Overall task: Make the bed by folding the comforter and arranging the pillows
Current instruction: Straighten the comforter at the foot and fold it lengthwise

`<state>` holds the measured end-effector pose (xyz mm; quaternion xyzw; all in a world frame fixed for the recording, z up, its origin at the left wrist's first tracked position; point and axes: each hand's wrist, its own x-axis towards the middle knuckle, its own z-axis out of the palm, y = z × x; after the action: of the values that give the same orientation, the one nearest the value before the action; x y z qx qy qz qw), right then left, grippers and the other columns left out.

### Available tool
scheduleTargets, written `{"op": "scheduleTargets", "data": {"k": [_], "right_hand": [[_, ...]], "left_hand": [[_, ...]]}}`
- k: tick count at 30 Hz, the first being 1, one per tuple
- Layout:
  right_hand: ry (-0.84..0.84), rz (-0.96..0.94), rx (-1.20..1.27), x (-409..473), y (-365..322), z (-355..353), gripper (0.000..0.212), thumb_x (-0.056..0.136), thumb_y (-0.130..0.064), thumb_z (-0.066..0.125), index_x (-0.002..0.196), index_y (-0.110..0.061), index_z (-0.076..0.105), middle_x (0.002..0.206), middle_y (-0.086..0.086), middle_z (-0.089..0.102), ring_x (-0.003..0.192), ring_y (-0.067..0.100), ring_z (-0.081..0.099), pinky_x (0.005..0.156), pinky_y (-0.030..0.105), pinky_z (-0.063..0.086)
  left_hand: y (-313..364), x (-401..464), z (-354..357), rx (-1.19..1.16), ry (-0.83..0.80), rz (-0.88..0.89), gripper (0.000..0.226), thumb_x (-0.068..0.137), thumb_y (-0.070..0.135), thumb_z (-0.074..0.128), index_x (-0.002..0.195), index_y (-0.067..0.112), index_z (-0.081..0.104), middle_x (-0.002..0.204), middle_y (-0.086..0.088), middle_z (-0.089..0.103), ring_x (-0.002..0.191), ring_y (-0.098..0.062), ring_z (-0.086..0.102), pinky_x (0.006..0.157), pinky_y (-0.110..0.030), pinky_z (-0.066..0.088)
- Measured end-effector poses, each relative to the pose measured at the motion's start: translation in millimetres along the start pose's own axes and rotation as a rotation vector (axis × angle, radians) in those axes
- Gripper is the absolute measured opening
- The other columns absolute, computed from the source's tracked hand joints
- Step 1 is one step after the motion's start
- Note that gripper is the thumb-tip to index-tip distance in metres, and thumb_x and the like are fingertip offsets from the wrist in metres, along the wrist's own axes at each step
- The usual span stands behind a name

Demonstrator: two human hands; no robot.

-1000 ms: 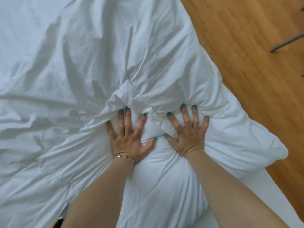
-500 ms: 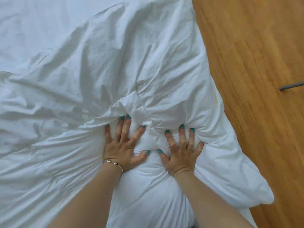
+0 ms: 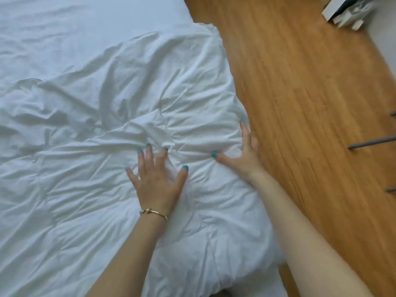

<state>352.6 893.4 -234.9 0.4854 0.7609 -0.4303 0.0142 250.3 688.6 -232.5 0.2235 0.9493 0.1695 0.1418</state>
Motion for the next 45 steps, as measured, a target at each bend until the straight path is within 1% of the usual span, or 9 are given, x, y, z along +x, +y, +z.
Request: {"op": "scheduleTargets", "data": {"k": [5, 11, 16, 20, 25, 29, 32, 38, 45], "right_hand": [[-0.404, 0.178, 0.292, 36.1, 21.9, -16.0, 0.147, 0.032, -0.068, 0.086, 0.153, -0.039, 0.009, 0.154, -0.008, 0.03, 0.137, 0.016, 0.036, 0.115, 0.039, 0.03], [-0.229, 0.155, 0.39, 20.6, 21.9, -6.7, 0.11, 0.05, -0.036, 0.096, 0.143, -0.019, 0.04, 0.139, -0.003, 0.05, 0.127, 0.017, 0.049, 0.105, 0.031, 0.041], [-0.15, 0.053, 0.496, -2.7, 6.8, -16.8, 0.11, 0.068, -0.005, 0.087, 0.152, -0.016, 0.017, 0.151, 0.006, 0.032, 0.122, 0.014, 0.047, 0.078, 0.009, 0.048], [-0.229, 0.14, 0.536, -16.1, -18.0, -53.5, 0.131, 0.069, -0.018, 0.087, 0.15, -0.039, -0.013, 0.154, 0.009, 0.028, 0.129, 0.022, 0.043, 0.102, 0.041, 0.041], [-0.262, -0.107, 0.435, -51.8, -88.2, -71.5, 0.129, 0.059, -0.022, 0.079, 0.154, -0.032, -0.007, 0.161, -0.007, 0.011, 0.145, 0.011, 0.022, 0.12, 0.042, 0.022], [-0.304, -0.265, 0.281, -86.9, -140.3, -57.8, 0.12, 0.068, -0.016, 0.082, 0.155, -0.031, 0.002, 0.144, -0.034, 0.016, 0.133, -0.014, 0.019, 0.101, 0.0, 0.025], [-0.323, -0.325, 0.13, -122.0, -180.2, -28.6, 0.112, 0.078, -0.006, 0.076, 0.153, -0.04, 0.0, 0.133, -0.041, 0.019, 0.12, -0.02, 0.027, 0.08, -0.01, 0.027], [-0.364, -0.421, -0.126, -209.4, -276.1, 65.4, 0.109, 0.081, -0.011, 0.068, 0.151, -0.046, -0.008, 0.156, -0.02, 0.007, 0.142, -0.002, 0.011, 0.114, 0.02, 0.019], [-0.422, -0.516, -0.278, -280.9, -355.9, 224.9, 0.101, 0.078, 0.0, 0.06, 0.152, -0.037, 0.001, 0.157, -0.018, 0.005, 0.146, 0.001, 0.007, 0.106, 0.0, 0.008]], "left_hand": [[7.5, -22.0, 20.3, 0.209, -0.112, -0.03, 0.108, 0.069, 0.084, 0.019, 0.153, 0.02, -0.004, 0.161, -0.007, -0.014, 0.146, -0.018, -0.021, 0.115, -0.057, -0.009], [-1.4, -8.6, 29.4, 0.22, -0.164, -0.023, 0.11, 0.069, 0.088, 0.021, 0.148, 0.028, -0.026, 0.158, -0.003, -0.025, 0.142, -0.015, -0.031, 0.111, -0.055, -0.02], [0.4, -4.2, 21.6, 0.168, -0.28, -0.059, 0.112, 0.07, 0.086, 0.034, 0.148, 0.031, -0.024, 0.156, 0.002, -0.031, 0.139, -0.012, -0.036, 0.11, -0.055, -0.022], [-2.7, 0.2, -4.5, 0.048, -0.399, -0.058, 0.104, 0.075, 0.074, 0.05, 0.151, 0.034, -0.008, 0.16, 0.008, -0.017, 0.146, -0.011, -0.017, 0.114, -0.052, -0.012], [-16.3, -9.5, -56.6, -0.261, -0.403, -0.035, 0.068, 0.094, 0.051, 0.046, 0.151, 0.044, 0.008, 0.162, 0.007, 0.005, 0.147, -0.017, 0.017, 0.117, -0.046, 0.018], [-43.9, -20.2, -102.8, -0.216, -0.337, 0.041, 0.059, 0.1, 0.045, 0.034, 0.148, 0.051, 0.001, 0.162, 0.011, -0.002, 0.136, -0.023, 0.038, 0.114, -0.047, 0.026], [-77.3, -21.8, -142.2, -0.331, -0.299, 0.075, 0.056, 0.101, 0.042, 0.034, 0.148, 0.051, 0.005, 0.161, 0.013, 0.001, 0.135, -0.021, 0.04, 0.108, -0.043, 0.036], [-187.3, -31.3, -220.6, -0.562, -0.202, 0.1, 0.055, 0.102, 0.036, 0.038, 0.148, 0.05, 0.012, 0.16, 0.011, 0.009, 0.145, -0.015, 0.021, 0.113, -0.044, 0.03], [-324.3, -39.5, -282.3, -0.878, -0.213, 0.001, 0.049, 0.099, 0.05, 0.038, 0.144, 0.054, 0.022, 0.154, 0.013, 0.026, 0.141, -0.008, 0.028, 0.113, -0.031, 0.027]]}}
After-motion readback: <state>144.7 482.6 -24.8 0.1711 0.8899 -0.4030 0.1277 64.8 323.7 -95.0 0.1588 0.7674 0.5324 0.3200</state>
